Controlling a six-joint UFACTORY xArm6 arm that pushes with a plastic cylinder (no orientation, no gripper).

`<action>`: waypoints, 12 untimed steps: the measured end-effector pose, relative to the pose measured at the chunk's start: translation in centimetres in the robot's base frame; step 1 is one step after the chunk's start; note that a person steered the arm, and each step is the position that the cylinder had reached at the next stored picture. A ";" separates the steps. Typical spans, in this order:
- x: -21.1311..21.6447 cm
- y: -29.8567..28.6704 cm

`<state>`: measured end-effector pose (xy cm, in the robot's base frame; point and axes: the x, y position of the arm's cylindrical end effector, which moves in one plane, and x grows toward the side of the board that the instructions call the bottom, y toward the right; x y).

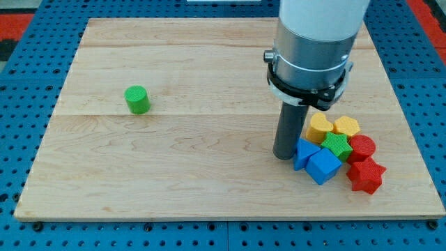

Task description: Push the green circle into the group of blocks

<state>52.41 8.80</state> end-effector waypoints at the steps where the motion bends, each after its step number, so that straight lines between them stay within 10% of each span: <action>1: -1.8 -9.2; 3: -9.4 -33.3; 4: -13.4 -32.1; 7: -5.4 -14.2; 12: -9.1 -21.4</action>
<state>43.36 -12.62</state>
